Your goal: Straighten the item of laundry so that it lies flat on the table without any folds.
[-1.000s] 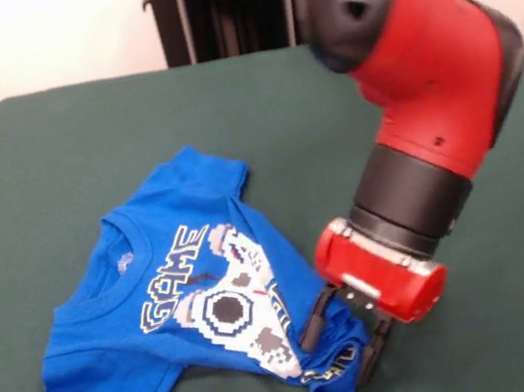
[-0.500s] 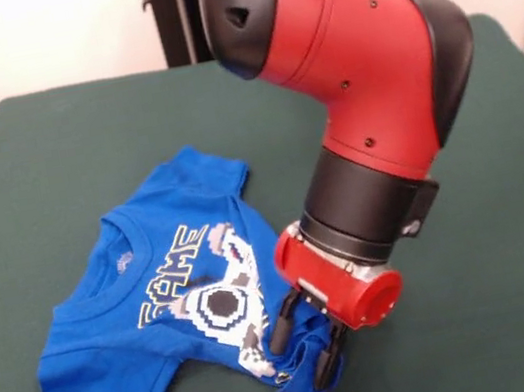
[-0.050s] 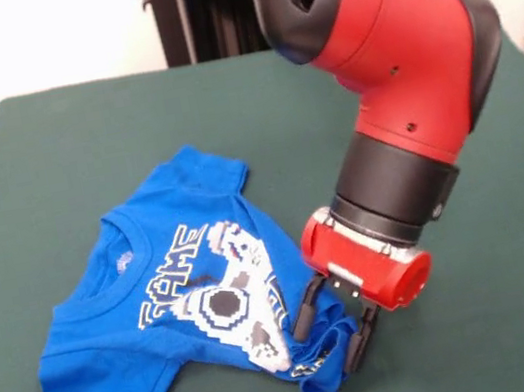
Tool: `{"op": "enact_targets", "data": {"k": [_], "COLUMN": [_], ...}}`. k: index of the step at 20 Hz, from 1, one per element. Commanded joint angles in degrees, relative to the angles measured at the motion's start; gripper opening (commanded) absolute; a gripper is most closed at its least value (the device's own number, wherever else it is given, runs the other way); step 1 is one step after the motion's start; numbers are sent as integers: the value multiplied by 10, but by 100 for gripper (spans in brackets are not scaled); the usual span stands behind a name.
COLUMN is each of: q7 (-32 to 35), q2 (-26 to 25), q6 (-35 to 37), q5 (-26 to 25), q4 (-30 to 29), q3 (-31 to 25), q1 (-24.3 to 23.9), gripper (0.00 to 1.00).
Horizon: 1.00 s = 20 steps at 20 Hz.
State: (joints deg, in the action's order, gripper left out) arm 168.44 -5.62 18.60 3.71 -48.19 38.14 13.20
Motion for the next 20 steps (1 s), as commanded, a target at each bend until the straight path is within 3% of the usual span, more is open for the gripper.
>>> {"op": "enact_targets", "data": {"k": [1, 13, 20], "q7": [-6, -39, -73], "q2": [6, 69, 106], "q6": [-48, -61, -23], "q5": [-35, -71, -76], "q4": [-57, -68, -86], "q3": [-58, -103, -189], "q1": [18, 13, -14], "gripper": [100, 100, 100]}}
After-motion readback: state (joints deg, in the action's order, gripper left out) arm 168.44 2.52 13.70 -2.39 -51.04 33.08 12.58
